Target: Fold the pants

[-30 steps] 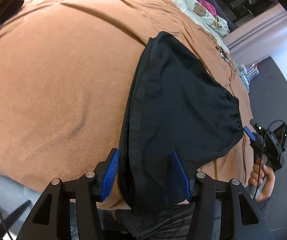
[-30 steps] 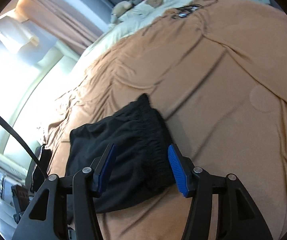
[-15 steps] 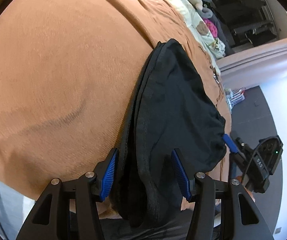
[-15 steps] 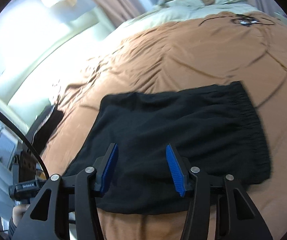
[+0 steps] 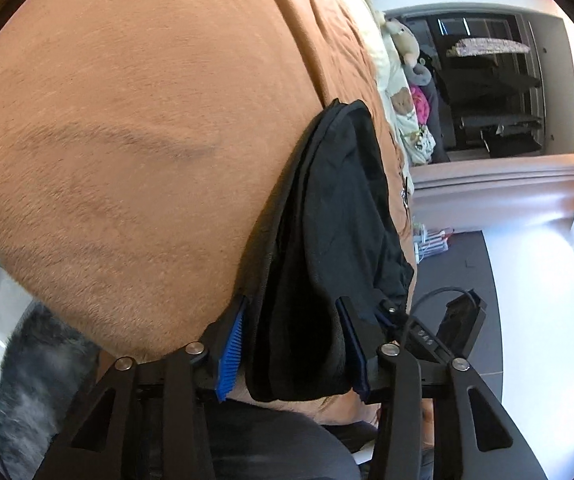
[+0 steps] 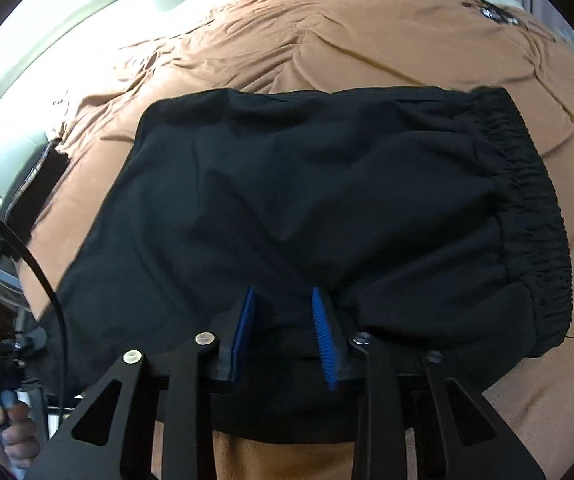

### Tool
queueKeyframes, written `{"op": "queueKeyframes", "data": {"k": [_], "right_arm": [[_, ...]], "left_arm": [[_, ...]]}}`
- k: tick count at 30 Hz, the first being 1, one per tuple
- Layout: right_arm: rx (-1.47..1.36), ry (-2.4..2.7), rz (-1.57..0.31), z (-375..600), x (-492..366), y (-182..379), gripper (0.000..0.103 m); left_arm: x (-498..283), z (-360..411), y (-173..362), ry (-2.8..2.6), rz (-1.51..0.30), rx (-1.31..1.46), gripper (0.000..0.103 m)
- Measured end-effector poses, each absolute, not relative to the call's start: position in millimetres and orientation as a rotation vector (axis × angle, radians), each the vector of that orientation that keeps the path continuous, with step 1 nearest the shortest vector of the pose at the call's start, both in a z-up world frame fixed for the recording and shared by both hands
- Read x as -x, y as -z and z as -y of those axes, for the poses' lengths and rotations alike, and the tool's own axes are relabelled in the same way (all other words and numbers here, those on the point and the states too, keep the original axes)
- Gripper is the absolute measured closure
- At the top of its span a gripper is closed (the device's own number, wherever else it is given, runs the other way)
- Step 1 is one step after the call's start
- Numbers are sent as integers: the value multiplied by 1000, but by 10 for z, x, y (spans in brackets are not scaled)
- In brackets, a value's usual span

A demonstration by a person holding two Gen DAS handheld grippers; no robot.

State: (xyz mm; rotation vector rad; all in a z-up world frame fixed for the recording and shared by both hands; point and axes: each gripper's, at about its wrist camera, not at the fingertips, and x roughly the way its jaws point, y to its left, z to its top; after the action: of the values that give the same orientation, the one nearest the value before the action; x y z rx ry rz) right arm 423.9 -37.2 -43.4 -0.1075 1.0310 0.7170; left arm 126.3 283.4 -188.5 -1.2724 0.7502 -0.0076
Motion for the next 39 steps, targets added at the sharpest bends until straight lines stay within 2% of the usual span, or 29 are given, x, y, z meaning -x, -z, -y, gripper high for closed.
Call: {"op": "queueKeyframes", "data": {"k": [8, 11, 13, 16, 39], "right_arm": [[65, -790, -996, 259, -4125, 327, 77], [96, -789, -980, 118, -4101, 311, 77], [137, -768, -968, 35, -4163, 320, 77], [167, -740, -981, -71, -4276, 353, 77], [199, -532, -1048, -718, -5281, 615, 78]], "left_arm": [[-1247, -2748, 1856, -40, -720, 1258, 57], [-1224, -2722, 1875, -58, -691, 1269, 60], [-1200, -2700, 1887, -79, -682, 1262, 69], [-1168, -2705, 1928, -92, -663, 1294, 74], [-1176, -2655, 1945, -125, -643, 1301, 75]]}}
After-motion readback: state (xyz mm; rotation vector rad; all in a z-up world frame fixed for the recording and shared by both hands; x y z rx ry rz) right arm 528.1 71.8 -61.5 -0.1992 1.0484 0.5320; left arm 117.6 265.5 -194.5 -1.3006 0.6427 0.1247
